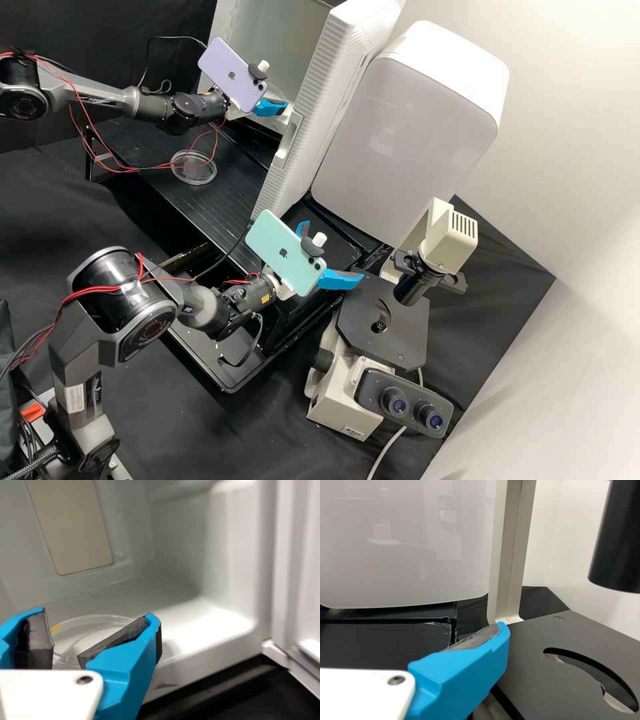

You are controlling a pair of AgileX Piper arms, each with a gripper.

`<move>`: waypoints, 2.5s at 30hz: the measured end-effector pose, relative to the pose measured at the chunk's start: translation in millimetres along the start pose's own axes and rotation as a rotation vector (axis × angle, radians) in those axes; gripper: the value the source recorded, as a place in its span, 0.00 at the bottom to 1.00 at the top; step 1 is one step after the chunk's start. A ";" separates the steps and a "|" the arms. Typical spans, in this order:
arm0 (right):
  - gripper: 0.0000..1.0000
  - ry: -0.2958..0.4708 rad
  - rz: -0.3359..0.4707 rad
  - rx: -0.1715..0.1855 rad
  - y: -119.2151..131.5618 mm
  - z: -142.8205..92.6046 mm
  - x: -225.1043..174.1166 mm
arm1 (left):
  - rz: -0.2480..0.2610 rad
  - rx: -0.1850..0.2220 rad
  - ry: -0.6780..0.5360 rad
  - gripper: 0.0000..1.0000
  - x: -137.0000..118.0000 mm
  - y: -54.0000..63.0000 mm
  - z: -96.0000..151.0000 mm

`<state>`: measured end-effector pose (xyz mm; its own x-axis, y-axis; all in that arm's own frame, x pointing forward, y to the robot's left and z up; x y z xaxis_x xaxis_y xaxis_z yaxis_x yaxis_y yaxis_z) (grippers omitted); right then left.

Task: Place the petri dish in the incubator

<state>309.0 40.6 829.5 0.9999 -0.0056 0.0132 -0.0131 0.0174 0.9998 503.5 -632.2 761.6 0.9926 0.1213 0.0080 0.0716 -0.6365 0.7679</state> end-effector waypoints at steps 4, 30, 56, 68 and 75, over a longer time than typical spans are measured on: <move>1.00 0.000 0.000 0.000 0.0 0.0 0.0 | -0.012 -0.006 0.020 0.00 10.1 -0.7 -1.6; 1.00 0.000 0.000 0.000 0.0 0.0 0.0 | -0.002 -0.076 0.032 0.00 37.9 -8.1 -9.7; 1.00 0.000 0.000 0.000 0.0 0.0 0.0 | -0.011 -0.071 0.034 0.00 40.7 -13.7 -10.9; 1.00 0.000 0.000 0.000 0.0 0.0 0.0 | -0.026 -0.064 0.037 0.00 40.8 -19.5 -11.5; 1.00 0.000 0.000 0.000 0.0 0.0 0.0 | -0.033 -0.056 0.037 0.00 40.9 -22.3 -11.8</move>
<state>309.0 40.6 829.5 0.9999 -0.0056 0.0132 -0.0131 0.0174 0.9998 541.3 -604.0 752.4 0.9854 0.1704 0.0056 0.0971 -0.5880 0.8030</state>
